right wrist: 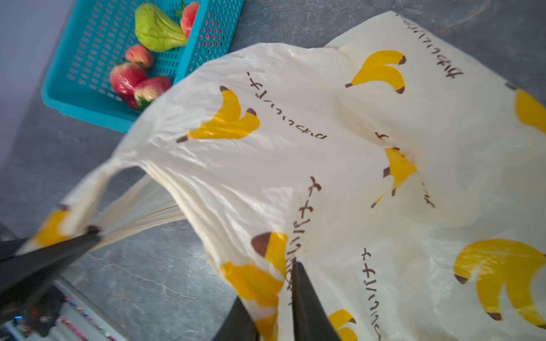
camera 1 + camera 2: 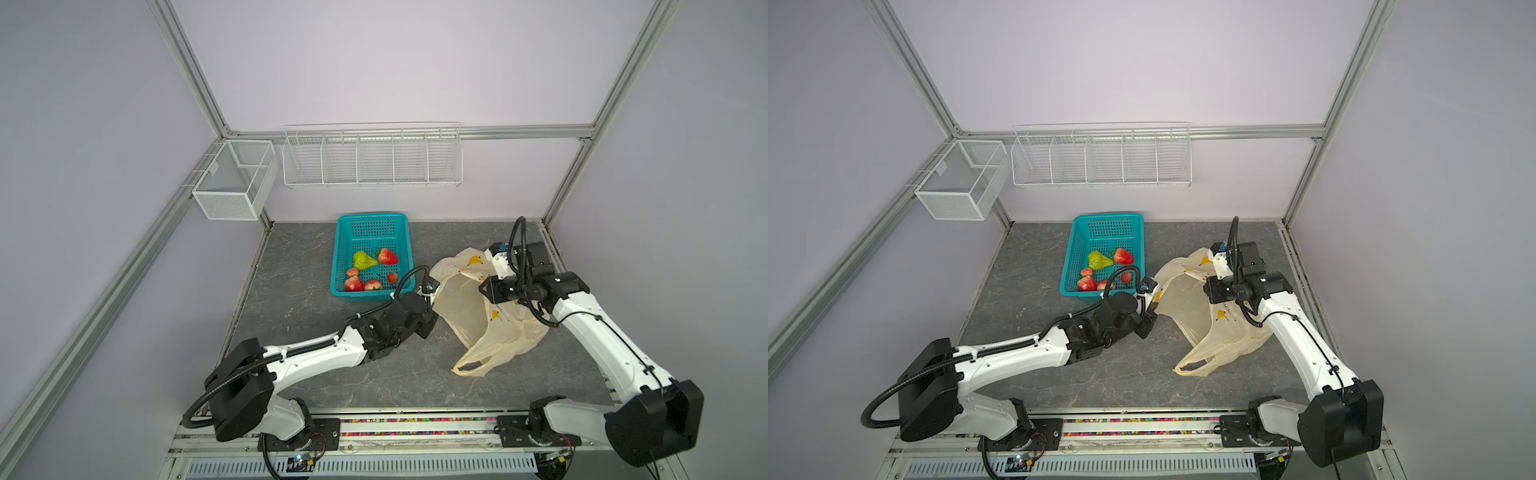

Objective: Place the fake fruits into the plastic bag and tie a complex knot

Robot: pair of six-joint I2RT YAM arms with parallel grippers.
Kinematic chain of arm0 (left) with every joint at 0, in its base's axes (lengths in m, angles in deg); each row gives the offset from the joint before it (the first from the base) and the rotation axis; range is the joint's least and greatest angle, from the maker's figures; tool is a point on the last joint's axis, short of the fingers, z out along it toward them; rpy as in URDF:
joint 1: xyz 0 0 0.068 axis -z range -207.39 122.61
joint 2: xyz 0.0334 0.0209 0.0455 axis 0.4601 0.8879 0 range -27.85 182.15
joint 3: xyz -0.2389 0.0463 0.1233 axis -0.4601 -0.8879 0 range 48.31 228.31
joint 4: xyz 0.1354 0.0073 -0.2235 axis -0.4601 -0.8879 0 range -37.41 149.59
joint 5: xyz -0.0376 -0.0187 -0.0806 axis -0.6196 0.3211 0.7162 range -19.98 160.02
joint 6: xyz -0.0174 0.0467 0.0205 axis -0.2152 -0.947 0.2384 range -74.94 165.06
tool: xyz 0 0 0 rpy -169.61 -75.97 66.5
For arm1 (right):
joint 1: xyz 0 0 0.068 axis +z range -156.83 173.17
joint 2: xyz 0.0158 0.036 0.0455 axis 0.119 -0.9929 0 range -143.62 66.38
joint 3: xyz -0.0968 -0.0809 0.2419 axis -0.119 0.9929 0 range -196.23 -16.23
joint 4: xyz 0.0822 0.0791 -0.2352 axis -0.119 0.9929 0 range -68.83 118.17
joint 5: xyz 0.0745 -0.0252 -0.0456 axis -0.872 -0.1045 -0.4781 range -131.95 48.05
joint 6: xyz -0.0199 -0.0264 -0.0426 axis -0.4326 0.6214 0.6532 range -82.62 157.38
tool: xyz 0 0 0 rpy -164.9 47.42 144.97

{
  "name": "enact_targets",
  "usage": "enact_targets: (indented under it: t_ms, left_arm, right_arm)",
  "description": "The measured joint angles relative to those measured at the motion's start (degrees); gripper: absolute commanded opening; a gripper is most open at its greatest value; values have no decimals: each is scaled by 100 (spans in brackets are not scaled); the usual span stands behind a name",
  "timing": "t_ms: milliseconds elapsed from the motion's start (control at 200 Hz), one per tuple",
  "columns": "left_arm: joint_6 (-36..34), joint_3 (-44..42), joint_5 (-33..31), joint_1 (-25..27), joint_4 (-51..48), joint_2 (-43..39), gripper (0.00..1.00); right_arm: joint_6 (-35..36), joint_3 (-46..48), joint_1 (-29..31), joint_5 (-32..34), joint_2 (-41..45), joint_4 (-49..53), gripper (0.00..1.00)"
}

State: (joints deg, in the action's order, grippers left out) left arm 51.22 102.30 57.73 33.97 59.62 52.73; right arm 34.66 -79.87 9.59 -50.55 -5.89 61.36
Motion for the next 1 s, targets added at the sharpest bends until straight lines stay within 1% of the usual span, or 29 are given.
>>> enact_targets:
  t_ms: [150,225,310,475,630,670,690,760,810,835,930,1000]
  left_arm:
    - [334,737,752,-33,-299,-496,0]
    - [498,1005,1093,-114,-446,-560,0]
    - [741,1128,1517,-330,-590,-557,0]
    - [1213,1130,2212,-774,-883,-481,0]
    - [1438,1204,2632,-824,-1082,-385,0]
    - [1497,1239,2743,-850,-1126,-356,0]
    - [1547,1257,2806,-874,-1141,-341,0]
    - [1698,1294,3003,-1003,-1163,-319,0]
    - [1784,1307,3069,-1139,-1180,-315,0]
    - [1814,1309,3075,-1202,-1200,-315,0]
    - [1858,1329,2876,-1480,-1373,-295,0]
    - [1794,1342,2422,-1648,-1558,-214,0]
  right_arm:
    - [262,144,492,896,142,-146,33]
    - [345,308,625,1235,315,-262,37]
    - [382,590,717,1515,601,-544,40]
    - [450,1349,769,1646,1108,-1399,43]
    - [535,1716,785,1606,1062,-2009,44]
    - [562,1716,785,1609,994,-2122,43]
    - [577,1716,789,1613,949,-2184,39]
    - [584,1698,800,1652,789,-2286,20]
    - [640,1659,807,1672,686,-2243,10]
    - [597,1615,807,1676,640,-2168,7]
    - [442,1182,793,1624,529,-1526,7]
    - [289,798,664,1340,551,-1078,7]
